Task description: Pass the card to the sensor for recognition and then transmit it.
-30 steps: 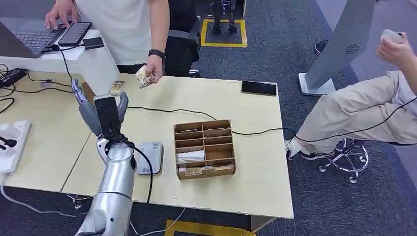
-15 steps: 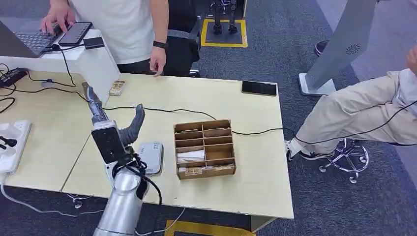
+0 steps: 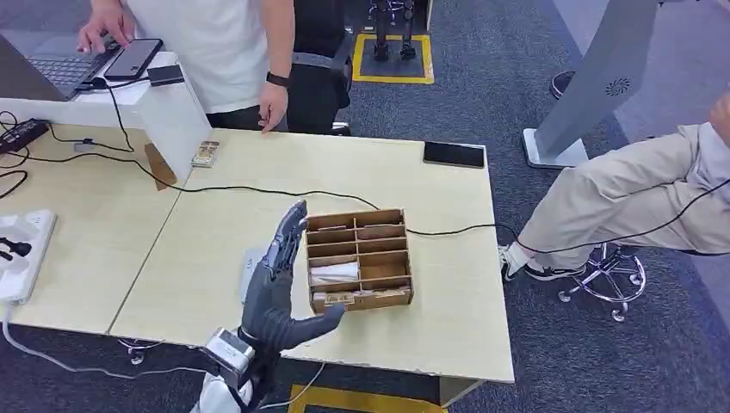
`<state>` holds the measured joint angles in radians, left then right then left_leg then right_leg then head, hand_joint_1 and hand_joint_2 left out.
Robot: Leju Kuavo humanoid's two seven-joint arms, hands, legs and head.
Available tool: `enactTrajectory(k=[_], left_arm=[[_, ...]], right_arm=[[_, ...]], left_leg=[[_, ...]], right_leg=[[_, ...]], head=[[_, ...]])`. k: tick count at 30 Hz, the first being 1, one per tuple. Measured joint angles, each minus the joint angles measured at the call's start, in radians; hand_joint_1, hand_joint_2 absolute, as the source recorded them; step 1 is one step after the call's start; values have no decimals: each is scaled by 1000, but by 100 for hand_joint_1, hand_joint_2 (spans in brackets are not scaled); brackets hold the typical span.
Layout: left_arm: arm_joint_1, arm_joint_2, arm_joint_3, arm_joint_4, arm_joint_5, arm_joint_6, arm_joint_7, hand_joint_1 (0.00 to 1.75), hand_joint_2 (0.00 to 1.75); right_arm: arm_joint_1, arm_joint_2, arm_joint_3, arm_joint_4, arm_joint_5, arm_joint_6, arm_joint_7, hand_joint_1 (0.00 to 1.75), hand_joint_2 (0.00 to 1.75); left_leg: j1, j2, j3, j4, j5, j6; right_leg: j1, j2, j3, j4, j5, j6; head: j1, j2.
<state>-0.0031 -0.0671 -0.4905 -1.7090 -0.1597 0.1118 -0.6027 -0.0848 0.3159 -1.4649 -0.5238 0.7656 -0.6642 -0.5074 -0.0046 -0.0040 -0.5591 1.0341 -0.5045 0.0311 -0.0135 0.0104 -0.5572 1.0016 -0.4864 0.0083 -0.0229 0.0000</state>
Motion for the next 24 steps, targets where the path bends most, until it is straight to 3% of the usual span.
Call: enactTrajectory(k=[7,14,24], left_arm=[[4,33,-42,0,-165,6,1,0,175],[-1,66,-79,34,-390,90,65,0,175],[-33,90,-120,112,-616,203,169,0,175]], right_arm=[[1,0,21,-5,-5,0,11,0,175],[5,0,50,-13,-19,0,20,0,175],[20,0,76,-15,-14,0,28,0,175]], left_leg=[[0,0,0,0,0,0],[0,0,0,0,0,0],[0,0,0,0,0,0]], right_leg=[[0,0,0,0,0,0],[0,0,0,0,0,0],[0,0,0,0,0,0]], head=[[0,0],[0,0],[0,0]])
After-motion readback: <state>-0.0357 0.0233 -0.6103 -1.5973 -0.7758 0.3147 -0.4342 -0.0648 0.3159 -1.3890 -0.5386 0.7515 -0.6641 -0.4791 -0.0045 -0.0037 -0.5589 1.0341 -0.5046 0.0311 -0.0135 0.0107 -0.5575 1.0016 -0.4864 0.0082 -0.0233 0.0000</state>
